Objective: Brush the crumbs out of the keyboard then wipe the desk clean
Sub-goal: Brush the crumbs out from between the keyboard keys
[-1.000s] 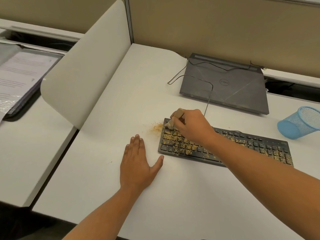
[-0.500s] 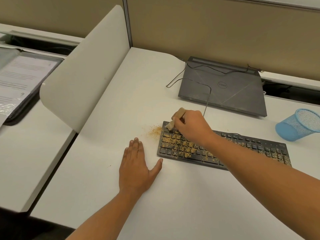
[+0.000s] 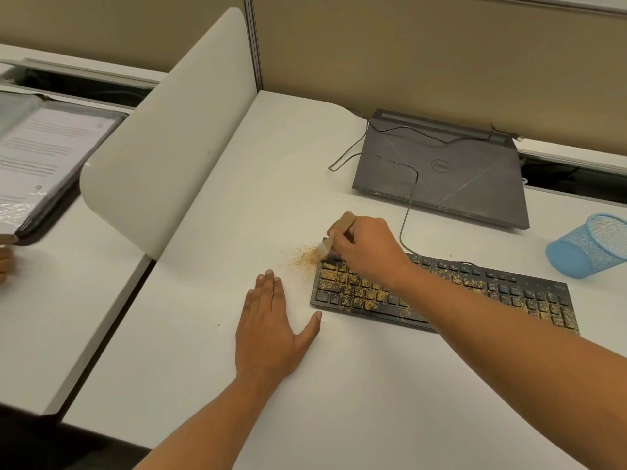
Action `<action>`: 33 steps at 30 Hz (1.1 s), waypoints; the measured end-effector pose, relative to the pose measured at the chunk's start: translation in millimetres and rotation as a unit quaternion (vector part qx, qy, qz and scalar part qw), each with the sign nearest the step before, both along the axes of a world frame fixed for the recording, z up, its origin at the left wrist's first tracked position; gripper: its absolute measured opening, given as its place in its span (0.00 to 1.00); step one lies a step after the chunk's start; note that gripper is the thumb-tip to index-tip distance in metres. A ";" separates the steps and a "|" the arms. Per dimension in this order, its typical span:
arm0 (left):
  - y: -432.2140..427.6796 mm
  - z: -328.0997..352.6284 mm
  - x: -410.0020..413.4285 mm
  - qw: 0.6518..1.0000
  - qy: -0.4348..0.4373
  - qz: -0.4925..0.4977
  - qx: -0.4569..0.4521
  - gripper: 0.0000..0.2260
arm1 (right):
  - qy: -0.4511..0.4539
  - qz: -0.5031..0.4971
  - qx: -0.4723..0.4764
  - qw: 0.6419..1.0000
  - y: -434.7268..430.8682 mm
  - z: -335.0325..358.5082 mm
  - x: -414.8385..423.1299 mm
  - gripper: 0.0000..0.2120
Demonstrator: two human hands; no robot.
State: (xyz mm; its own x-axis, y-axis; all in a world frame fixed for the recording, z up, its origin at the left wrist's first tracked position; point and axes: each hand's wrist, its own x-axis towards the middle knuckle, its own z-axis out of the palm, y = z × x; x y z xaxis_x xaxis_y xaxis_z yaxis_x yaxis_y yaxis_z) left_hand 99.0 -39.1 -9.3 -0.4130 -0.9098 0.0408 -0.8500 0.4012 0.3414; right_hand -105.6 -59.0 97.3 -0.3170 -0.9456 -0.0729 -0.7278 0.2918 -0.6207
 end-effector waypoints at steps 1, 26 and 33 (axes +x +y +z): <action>0.0 0.1 0.0 1.000 0.000 0.000 -0.001 0.42 | -0.014 -0.005 -0.014 1.000 0.8 2.1 0.3 0.16; -0.1 0.5 -0.9 1.000 0.006 0.006 0.008 0.43 | -0.017 -0.016 -0.076 0.997 29.6 -7.0 14.3 0.11; 0.7 1.0 -0.5 1.000 0.006 0.006 0.007 0.43 | -0.046 -0.019 -0.054 0.997 26.1 -8.3 18.2 0.12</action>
State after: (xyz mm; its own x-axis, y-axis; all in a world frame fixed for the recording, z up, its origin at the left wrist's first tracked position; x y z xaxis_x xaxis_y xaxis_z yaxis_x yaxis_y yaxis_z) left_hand 98.5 -38.4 -8.3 -0.4017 -0.9151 0.0341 -0.8502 0.3865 0.3573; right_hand -87.4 -33.0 88.9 -0.3494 -0.9370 -0.0020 -0.6562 0.2462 -0.7132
